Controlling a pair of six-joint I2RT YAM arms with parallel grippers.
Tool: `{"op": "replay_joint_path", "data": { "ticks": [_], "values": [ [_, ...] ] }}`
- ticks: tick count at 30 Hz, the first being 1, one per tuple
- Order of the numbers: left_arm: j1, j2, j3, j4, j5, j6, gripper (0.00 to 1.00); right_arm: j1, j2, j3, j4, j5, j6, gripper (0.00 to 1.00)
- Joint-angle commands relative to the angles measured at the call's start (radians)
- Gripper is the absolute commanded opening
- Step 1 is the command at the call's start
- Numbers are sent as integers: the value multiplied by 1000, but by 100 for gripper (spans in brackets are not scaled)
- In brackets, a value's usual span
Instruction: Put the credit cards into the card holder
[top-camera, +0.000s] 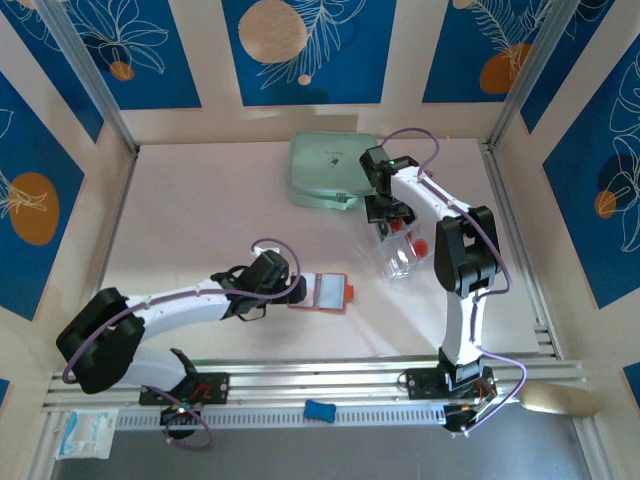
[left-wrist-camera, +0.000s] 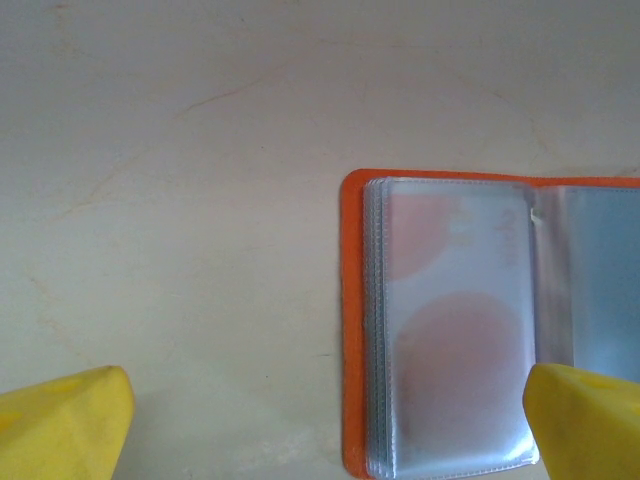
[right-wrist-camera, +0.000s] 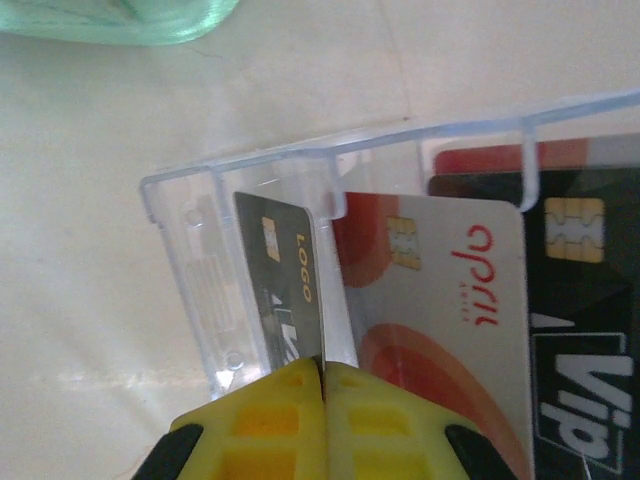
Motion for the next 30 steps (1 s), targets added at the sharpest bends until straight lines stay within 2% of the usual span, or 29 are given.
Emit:
{"op": "replay_joint_path", "data": {
  "ticks": [1, 13, 18, 22, 25, 30],
  "values": [
    [8, -2, 5, 0, 8, 18, 100, -3, -34, 17, -12, -50, -21, 1],
    [18, -40, 29, -59, -20, 48, 100, -1, -191, 24, -43, -163, -34, 0],
    [26, -72, 49, -106, -47, 70, 99, 4, -322, -57, 21, -312, 32, 0],
    [31, -71, 72, -133, -55, 89, 100, 20, -453, -223, 179, -466, 131, 0],
    [35, -54, 94, -142, -56, 108, 99, 55, -562, -402, 367, -559, 231, 0],
    [38, 0, 139, -162, -64, 146, 100, 157, -704, -682, 658, -539, 416, 0]
  ]
}}
